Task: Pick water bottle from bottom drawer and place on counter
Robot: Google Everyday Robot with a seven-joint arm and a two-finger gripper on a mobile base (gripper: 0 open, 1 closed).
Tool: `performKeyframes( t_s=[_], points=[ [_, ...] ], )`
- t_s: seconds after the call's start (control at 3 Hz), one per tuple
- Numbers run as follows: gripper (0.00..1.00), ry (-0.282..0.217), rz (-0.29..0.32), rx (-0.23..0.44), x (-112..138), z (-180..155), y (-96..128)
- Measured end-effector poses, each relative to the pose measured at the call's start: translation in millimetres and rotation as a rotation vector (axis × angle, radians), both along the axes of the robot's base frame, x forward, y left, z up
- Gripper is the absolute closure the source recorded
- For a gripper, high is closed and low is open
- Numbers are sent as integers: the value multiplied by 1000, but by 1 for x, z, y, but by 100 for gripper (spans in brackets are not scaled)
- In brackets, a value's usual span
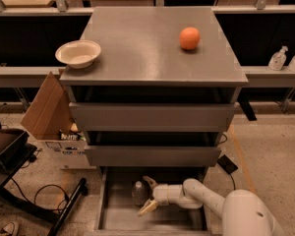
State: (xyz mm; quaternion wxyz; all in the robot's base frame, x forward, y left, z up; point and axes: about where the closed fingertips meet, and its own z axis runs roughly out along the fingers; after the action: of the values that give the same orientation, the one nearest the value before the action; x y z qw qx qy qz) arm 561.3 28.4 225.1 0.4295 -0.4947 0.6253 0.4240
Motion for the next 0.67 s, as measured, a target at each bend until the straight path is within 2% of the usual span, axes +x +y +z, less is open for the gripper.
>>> performKeyframes(
  t_s=[0.33,0.67],
  points=[
    [0,4,-27,70,17,-7,16],
    [18,30,-18,124,23,-4,31]
  ],
)
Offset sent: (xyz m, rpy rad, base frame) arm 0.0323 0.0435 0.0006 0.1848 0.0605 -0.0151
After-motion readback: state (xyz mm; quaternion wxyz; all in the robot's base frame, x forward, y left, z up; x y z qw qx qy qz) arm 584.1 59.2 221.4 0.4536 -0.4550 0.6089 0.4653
